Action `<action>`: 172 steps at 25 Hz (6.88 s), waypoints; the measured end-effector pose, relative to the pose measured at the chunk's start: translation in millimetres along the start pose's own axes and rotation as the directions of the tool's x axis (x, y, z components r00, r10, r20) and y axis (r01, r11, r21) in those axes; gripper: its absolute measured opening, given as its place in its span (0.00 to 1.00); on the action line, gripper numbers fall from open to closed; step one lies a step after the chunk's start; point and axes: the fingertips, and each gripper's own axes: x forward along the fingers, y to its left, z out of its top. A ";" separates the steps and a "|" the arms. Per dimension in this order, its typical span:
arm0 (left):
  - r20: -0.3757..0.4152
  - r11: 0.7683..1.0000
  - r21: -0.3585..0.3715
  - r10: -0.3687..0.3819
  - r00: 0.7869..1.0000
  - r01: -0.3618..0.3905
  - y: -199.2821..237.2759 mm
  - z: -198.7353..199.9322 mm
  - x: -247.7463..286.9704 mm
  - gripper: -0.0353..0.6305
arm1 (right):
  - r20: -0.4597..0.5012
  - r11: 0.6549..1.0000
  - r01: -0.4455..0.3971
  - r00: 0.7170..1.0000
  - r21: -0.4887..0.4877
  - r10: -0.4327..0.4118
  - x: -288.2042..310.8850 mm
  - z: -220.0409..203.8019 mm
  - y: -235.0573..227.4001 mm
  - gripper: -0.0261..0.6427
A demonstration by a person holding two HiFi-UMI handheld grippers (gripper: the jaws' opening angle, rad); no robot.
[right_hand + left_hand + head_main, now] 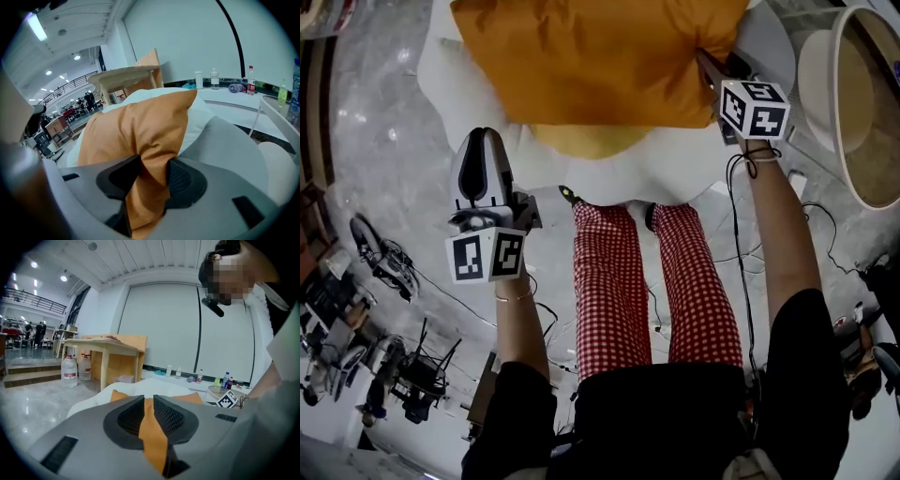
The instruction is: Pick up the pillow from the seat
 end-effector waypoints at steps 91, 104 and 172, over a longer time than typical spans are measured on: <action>-0.355 0.962 -0.067 -0.271 0.895 0.265 142.0 -148.1 160.7 0.19 | 0.079 0.965 0.252 0.963 0.076 -0.257 -0.7 0.5 4.6 0.27; -0.368 0.972 -0.055 -0.232 0.900 0.227 129.4 -129.5 139.8 0.17 | 0.091 0.961 0.265 0.958 0.081 -0.271 -23.2 7.0 16.6 0.19; -0.199 0.971 0.046 -0.221 0.955 0.234 42.6 149.5 -47.1 0.17 | 0.452 0.973 0.231 0.869 -0.013 -0.200 -298.6 226.7 136.6 0.19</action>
